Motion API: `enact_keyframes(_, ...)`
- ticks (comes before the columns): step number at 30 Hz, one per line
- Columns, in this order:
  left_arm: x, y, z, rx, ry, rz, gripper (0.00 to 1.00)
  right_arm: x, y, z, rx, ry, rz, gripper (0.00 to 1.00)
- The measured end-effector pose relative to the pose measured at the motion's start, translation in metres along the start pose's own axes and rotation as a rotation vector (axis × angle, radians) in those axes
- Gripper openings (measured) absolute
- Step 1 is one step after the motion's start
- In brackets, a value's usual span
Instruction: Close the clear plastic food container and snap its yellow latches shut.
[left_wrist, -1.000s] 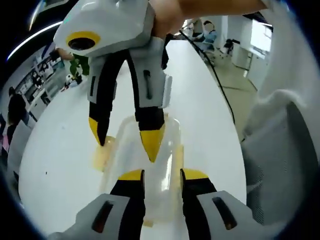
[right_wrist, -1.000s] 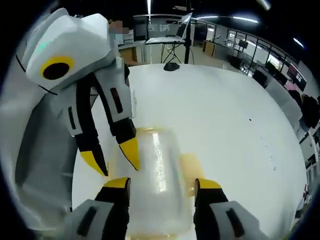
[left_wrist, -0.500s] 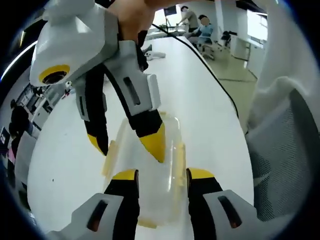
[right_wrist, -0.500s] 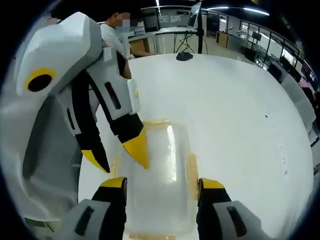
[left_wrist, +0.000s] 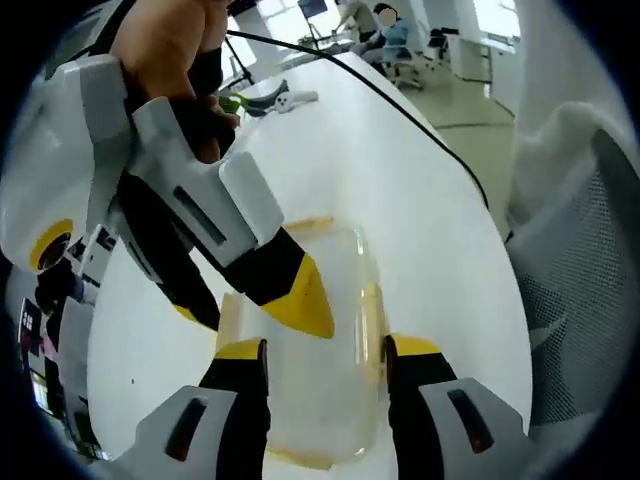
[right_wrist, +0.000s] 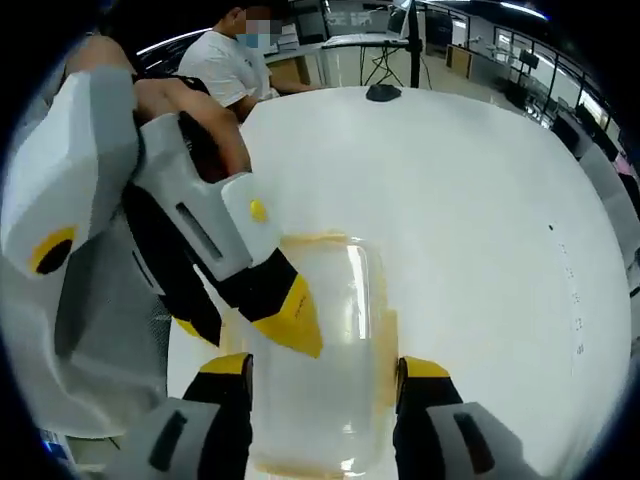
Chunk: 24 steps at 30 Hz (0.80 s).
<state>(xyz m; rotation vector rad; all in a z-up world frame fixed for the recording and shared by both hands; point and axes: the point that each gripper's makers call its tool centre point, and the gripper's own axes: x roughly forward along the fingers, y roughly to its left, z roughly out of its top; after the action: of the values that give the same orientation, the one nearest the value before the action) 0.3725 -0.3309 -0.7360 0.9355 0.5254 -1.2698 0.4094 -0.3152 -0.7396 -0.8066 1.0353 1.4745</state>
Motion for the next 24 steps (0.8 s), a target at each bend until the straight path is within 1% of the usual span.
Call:
enact_keyframes(6, 0.0004, 0.0006, -0.0013, -0.016, 0.017, 0.005, 0.44, 0.0017, 0.0006, -0.001, -0.002, 0.014, 0.031, 0.54)
enact_keyframes(8, 0.001, 0.0009, -0.0009, -0.011, 0.033, 0.005, 0.43, 0.0021, 0.001, -0.0008, -0.008, 0.025, 0.035, 0.54)
enact_keyframes(10, 0.0012, 0.0013, -0.0016, -0.024, 0.04, 0.01, 0.43, 0.0029, -0.0003, 0.0002, -0.008, 0.039, 0.034, 0.52)
enact_keyframes(12, 0.0026, 0.0015, -0.002, -0.014, 0.037, 0.02, 0.44, 0.0025, 0.0005, -0.0007, 0.005, 0.038, 0.04, 0.51)
enact_keyframes(14, 0.0044, 0.0031, -0.002, -0.002, 0.035, 0.024, 0.46, 0.0033, 0.0006, -0.0001, 0.011, 0.064, 0.049, 0.51)
enact_keyframes(15, 0.0064, 0.0059, -0.0021, -0.011, 0.03, 0.029, 0.47, 0.0037, 0.0011, -0.0003, 0.027, 0.088, 0.058, 0.51)
enact_keyframes(16, 0.0058, 0.0056, -0.0019, -0.009, 0.028, 0.03, 0.48, 0.0048, 0.0004, -0.0004, 0.041, 0.089, 0.067, 0.51)
enact_keyframes(17, 0.0051, 0.0046, -0.002, -0.007, 0.031, 0.033, 0.48, 0.0055, -0.0001, 0.0002, 0.033, 0.093, 0.07, 0.51)
enact_keyframes(19, 0.0046, 0.0032, -0.0033, -0.004, 0.027, 0.038, 0.47, 0.0061, 0.003, -0.0007, 0.05, 0.114, 0.082, 0.5)
enact_keyframes(20, 0.0053, -0.0021, -0.0029, -0.022, 0.024, 0.021, 0.46, 0.008, 0.0048, -0.001, 0.012, 0.129, 0.112, 0.5)
enact_keyframes(21, 0.0027, -0.0026, -0.0015, -0.003, 0.029, 0.046, 0.46, 0.0076, 0.0036, -0.0006, 0.05, 0.128, 0.098, 0.5)
enact_keyframes(23, 0.0023, 0.0005, -0.0025, -0.013, 0.017, 0.049, 0.46, 0.0081, 0.0044, -0.0012, 0.032, 0.13, 0.107, 0.5)
enact_keyframes(24, 0.0027, 0.0, -0.0022, -0.009, 0.018, 0.052, 0.46, 0.0077, 0.0047, -0.0016, 0.043, 0.127, 0.106, 0.51)
